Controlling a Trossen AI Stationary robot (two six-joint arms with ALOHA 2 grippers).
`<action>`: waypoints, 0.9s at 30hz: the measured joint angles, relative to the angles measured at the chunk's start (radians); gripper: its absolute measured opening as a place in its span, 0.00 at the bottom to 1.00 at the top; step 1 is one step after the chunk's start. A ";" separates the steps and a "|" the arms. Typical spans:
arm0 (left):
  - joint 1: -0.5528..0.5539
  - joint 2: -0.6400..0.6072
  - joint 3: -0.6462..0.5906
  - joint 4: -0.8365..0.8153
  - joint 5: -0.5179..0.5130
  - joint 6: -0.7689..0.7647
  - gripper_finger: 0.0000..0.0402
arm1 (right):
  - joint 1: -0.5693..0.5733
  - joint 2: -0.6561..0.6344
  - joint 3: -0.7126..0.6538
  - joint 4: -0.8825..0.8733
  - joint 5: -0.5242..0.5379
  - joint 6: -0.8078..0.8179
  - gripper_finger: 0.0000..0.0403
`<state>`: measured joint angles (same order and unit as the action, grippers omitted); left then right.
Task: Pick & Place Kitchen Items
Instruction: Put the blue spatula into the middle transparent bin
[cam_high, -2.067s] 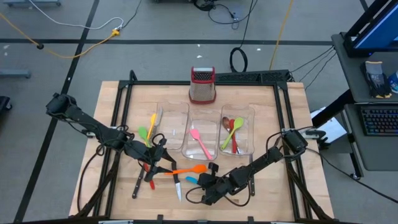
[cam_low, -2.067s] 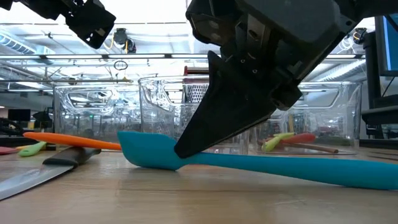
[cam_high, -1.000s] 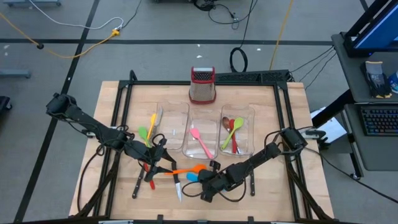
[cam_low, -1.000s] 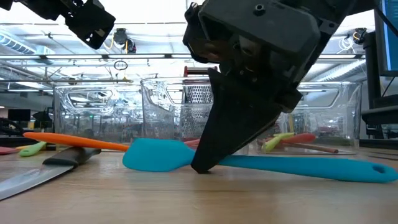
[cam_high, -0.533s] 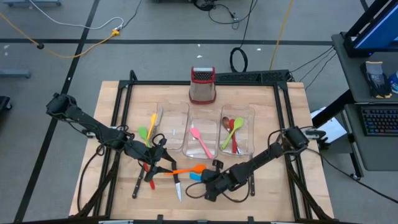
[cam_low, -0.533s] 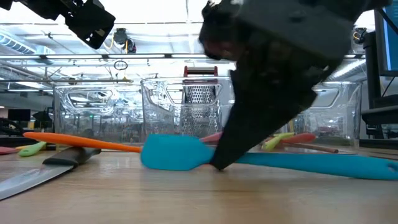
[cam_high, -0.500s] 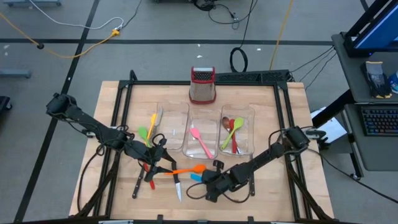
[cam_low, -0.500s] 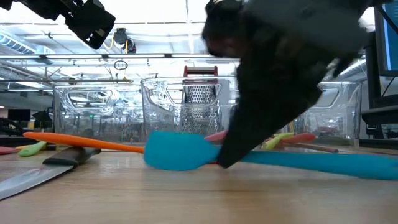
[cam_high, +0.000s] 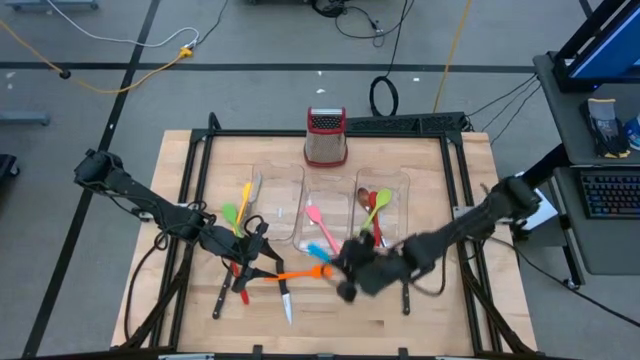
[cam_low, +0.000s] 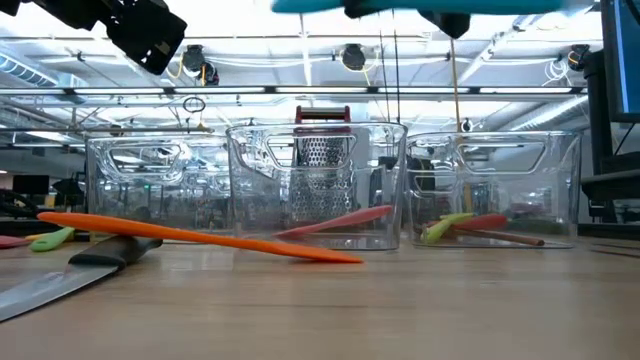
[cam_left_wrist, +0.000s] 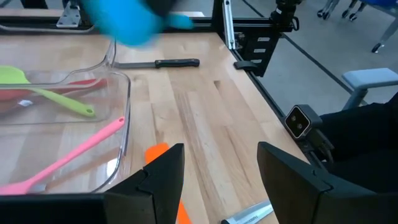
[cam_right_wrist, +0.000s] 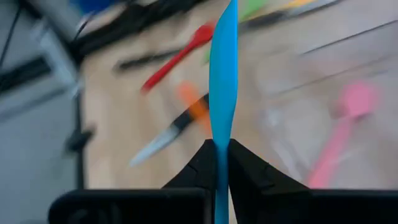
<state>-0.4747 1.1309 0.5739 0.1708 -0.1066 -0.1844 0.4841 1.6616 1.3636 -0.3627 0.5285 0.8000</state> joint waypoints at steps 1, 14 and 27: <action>0.000 0.000 0.000 0.000 0.000 0.006 0.52 | -0.023 -0.023 0.000 -0.011 0.006 0.018 0.03; 0.000 0.000 0.000 0.005 -0.052 0.086 0.52 | -0.371 -0.074 0.002 -0.033 -0.197 0.154 0.03; -0.003 0.000 0.000 0.005 -0.052 0.081 0.52 | -0.450 0.076 0.001 0.000 -0.278 0.185 0.03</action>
<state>-0.4774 1.1309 0.5739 0.1761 -0.1589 -0.1029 0.0340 1.7377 1.3643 -0.3631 0.2507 0.9846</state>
